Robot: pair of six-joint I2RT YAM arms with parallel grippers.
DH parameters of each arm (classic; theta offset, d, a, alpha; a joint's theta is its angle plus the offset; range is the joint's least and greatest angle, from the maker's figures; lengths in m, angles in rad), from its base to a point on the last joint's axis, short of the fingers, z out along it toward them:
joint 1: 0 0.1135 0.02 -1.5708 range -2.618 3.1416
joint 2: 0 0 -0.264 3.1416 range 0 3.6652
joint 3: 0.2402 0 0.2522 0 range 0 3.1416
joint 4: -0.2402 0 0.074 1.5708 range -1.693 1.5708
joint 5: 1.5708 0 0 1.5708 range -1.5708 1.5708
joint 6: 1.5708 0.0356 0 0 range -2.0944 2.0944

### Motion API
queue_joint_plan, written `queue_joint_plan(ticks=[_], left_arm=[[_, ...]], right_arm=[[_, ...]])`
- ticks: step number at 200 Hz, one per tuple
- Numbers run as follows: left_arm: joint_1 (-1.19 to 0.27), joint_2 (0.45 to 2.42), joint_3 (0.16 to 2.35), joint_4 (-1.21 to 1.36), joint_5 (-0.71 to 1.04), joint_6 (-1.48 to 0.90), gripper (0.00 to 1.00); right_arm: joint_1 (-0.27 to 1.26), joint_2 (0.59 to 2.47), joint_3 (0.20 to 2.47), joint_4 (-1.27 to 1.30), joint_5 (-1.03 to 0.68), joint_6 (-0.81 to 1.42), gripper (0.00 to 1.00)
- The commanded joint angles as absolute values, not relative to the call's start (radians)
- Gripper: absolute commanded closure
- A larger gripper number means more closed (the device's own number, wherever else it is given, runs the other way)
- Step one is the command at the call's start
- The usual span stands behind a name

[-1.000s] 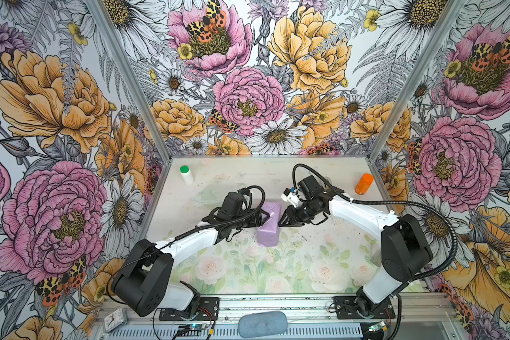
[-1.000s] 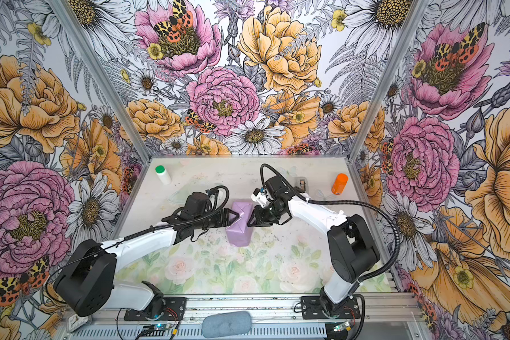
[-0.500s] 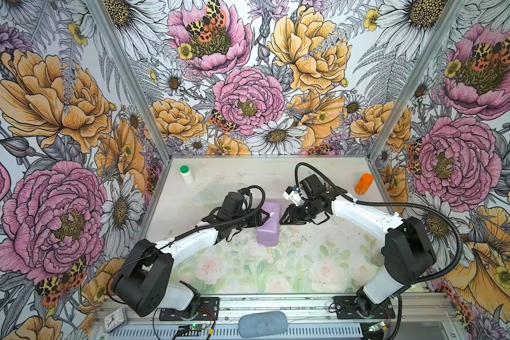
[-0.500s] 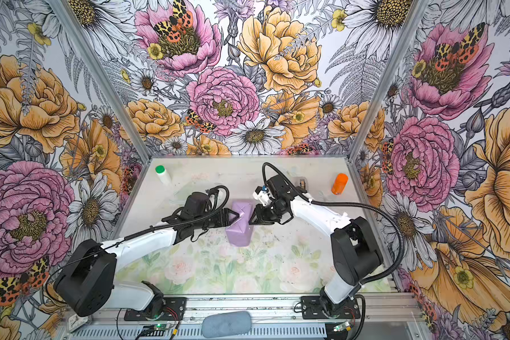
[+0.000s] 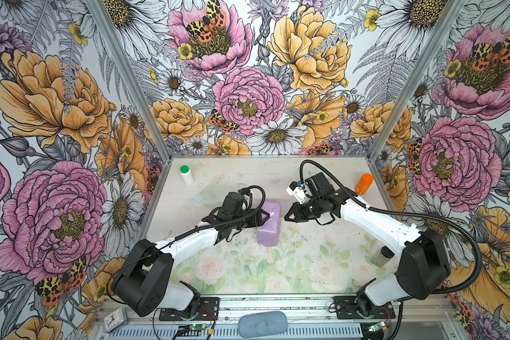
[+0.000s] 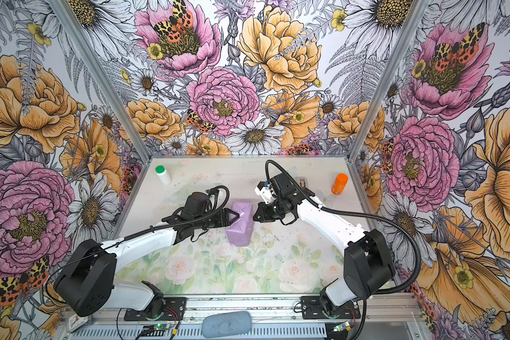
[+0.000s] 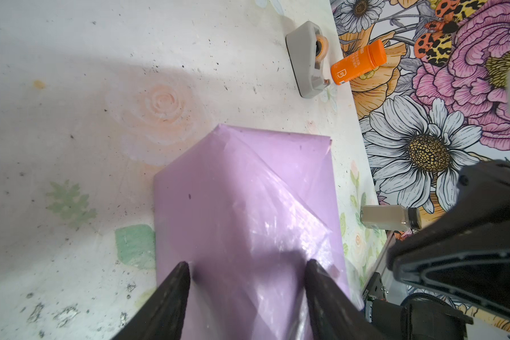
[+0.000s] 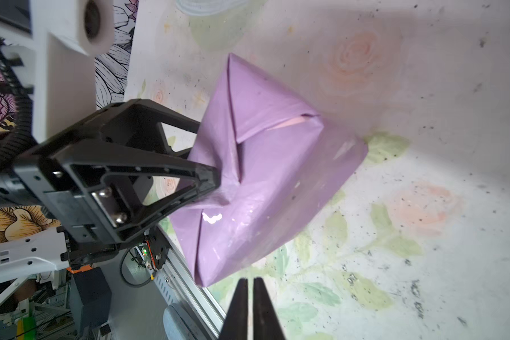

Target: Wrap the gift box in paper

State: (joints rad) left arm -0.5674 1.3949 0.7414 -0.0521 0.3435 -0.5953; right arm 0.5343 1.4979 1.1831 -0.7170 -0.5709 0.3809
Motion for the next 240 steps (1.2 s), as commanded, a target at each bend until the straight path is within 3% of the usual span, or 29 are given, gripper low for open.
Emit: queue_joint_plan(ticks=[1, 20, 240], left_arm=[[-0.577, 1.402, 0.728, -0.062, 0.319, -0.581, 0.37], [-0.576, 1.402, 0.732, -0.064, 0.318, -0.579, 0.37], [-0.577, 1.400, 0.736, -0.072, 0.319, -0.577, 0.37]], right_arm=[[0.568, 1.468, 1.207, -0.647, -0.532, 0.363, 0.97], [0.588, 1.473, 1.197, -0.605, -0.533, 0.374, 1.00], [0.621, 1.564, 1.186, -0.568, -0.489, 0.373, 1.00]])
